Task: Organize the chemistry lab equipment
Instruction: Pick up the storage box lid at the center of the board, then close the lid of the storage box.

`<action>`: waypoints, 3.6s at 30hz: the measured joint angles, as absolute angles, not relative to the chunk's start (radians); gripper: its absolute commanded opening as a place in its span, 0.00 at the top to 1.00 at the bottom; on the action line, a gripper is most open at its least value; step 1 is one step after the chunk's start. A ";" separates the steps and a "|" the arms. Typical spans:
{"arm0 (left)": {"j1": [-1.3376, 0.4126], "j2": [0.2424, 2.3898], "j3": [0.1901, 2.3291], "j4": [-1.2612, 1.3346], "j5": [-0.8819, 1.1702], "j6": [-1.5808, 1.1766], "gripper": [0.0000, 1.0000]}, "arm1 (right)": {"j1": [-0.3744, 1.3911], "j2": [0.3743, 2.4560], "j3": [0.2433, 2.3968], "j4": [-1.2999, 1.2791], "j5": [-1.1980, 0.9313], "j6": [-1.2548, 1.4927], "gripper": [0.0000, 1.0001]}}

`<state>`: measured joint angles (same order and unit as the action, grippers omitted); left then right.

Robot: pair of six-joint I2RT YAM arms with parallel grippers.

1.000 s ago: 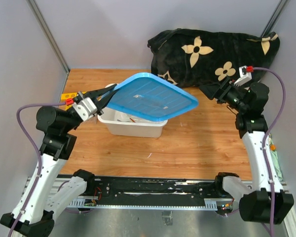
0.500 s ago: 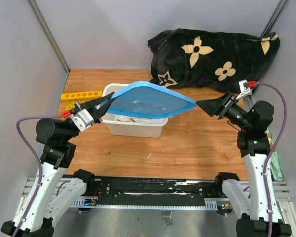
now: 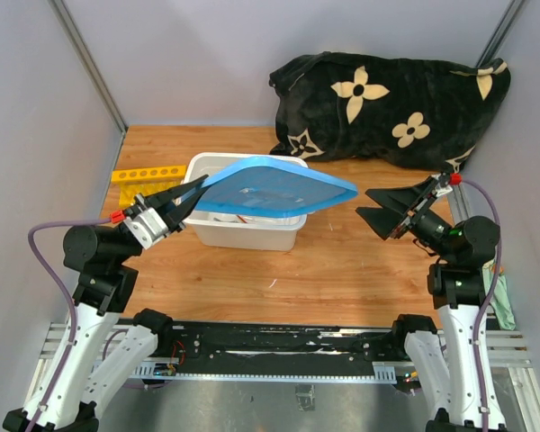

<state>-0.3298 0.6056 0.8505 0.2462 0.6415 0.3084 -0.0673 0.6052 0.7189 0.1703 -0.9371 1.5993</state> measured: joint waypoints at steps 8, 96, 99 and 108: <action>-0.330 0.592 0.839 0.245 0.663 0.305 1.00 | -0.067 0.522 0.578 0.199 -0.841 1.901 0.16; -0.332 0.508 0.874 -0.181 0.220 -0.377 0.40 | 0.357 1.020 0.746 0.575 -0.402 1.290 1.00; -0.331 0.512 0.849 -0.191 0.146 -0.404 0.38 | 0.436 1.003 0.742 0.585 -0.320 1.195 0.99; -0.332 0.561 0.828 -0.193 0.018 -0.476 0.35 | 0.838 1.030 0.570 0.844 0.109 0.879 0.99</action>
